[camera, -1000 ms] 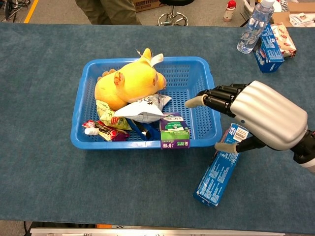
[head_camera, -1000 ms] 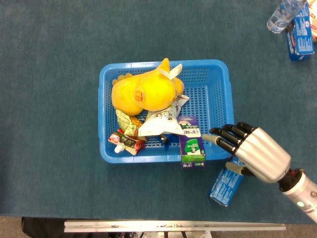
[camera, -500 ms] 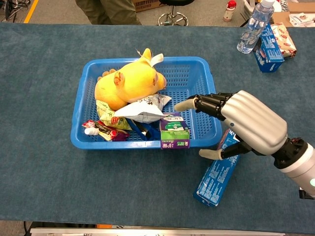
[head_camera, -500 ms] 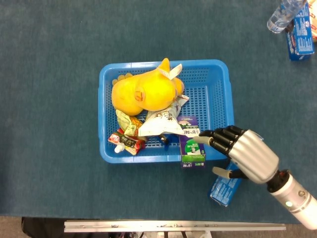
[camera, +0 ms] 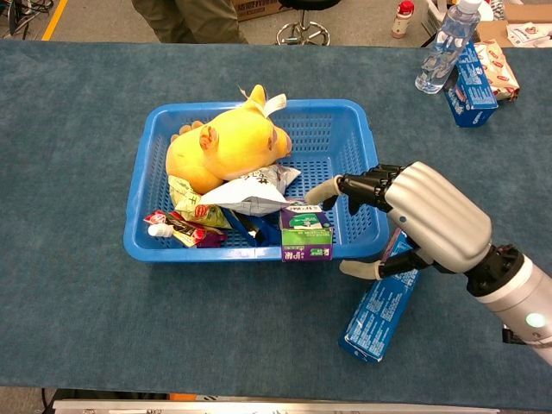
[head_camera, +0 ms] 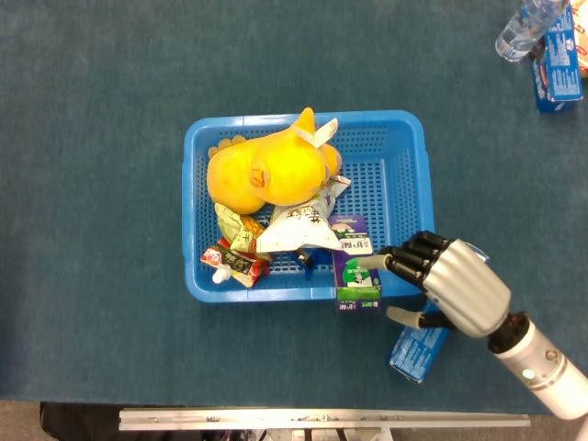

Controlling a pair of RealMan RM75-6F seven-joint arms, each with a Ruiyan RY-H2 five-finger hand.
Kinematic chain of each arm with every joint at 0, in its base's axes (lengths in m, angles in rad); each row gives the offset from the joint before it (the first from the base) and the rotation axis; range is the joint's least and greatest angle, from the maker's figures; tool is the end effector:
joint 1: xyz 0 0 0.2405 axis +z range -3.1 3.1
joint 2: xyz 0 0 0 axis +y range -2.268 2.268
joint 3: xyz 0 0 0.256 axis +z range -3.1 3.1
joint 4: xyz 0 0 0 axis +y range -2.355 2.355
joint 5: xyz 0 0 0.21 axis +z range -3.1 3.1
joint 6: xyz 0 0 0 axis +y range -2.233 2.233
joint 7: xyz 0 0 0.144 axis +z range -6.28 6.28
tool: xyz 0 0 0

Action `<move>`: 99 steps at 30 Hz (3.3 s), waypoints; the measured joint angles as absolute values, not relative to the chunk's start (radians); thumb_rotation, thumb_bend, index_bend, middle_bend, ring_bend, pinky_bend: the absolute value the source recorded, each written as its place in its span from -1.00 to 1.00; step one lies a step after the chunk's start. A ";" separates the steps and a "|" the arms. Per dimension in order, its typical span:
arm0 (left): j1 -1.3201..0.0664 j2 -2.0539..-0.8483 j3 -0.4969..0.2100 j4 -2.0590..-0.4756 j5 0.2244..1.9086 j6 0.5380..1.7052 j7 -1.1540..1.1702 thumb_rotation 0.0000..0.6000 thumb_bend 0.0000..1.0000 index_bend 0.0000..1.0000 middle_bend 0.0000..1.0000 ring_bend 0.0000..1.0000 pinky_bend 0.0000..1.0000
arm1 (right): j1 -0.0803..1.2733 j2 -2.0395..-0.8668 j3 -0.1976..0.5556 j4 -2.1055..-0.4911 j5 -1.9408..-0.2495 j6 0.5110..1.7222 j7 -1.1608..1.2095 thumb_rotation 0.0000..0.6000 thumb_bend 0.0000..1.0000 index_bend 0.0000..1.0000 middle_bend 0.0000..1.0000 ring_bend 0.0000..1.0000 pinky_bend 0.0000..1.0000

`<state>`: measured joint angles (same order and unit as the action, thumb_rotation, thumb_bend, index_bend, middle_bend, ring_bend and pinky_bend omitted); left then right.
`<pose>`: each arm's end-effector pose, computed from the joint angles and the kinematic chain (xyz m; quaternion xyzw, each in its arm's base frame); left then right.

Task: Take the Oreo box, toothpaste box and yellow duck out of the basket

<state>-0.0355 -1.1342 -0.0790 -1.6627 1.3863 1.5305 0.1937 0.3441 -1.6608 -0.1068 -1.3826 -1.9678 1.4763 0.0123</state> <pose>-0.3189 0.1696 0.1653 -0.5611 -0.3715 -0.3322 0.6609 -0.1716 -0.1751 -0.0232 0.7240 -0.2999 0.5646 0.2591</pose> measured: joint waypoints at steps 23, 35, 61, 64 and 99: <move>-0.036 -1.131 -0.075 -1.669 1.393 1.529 0.195 1.00 -0.28 -0.37 -0.38 -0.43 0.01 | 0.372 -1.813 -0.086 -1.198 -1.952 1.537 0.126 1.00 -1.00 -0.15 0.03 0.16 -0.05; -0.036 -1.131 -0.074 -1.670 1.392 1.527 0.199 1.00 -0.28 -0.37 -0.38 -0.43 0.01 | 0.376 -1.850 -0.070 -1.134 -1.930 1.581 0.154 1.00 -1.00 0.24 0.32 0.39 0.01; -0.037 -1.134 -0.076 -1.664 1.381 1.522 0.201 1.00 -0.28 -0.37 -0.38 -0.43 0.01 | 0.438 -1.704 0.037 -1.454 -1.904 1.606 0.111 1.00 -1.00 0.31 0.37 0.44 0.01; -0.037 -1.134 -0.076 -1.664 1.382 1.523 0.201 1.00 -0.28 -0.37 -0.38 -0.43 0.01 | 0.447 -1.677 0.053 -1.488 -1.917 1.613 0.085 1.00 -1.00 0.32 0.37 0.45 0.01; -0.034 -1.118 -0.081 -1.699 1.386 1.531 0.167 1.00 -0.28 -0.37 -0.38 -0.43 0.01 | 0.362 -1.016 -0.038 -1.703 -1.953 1.492 -0.199 1.00 -1.00 0.40 0.36 0.46 0.02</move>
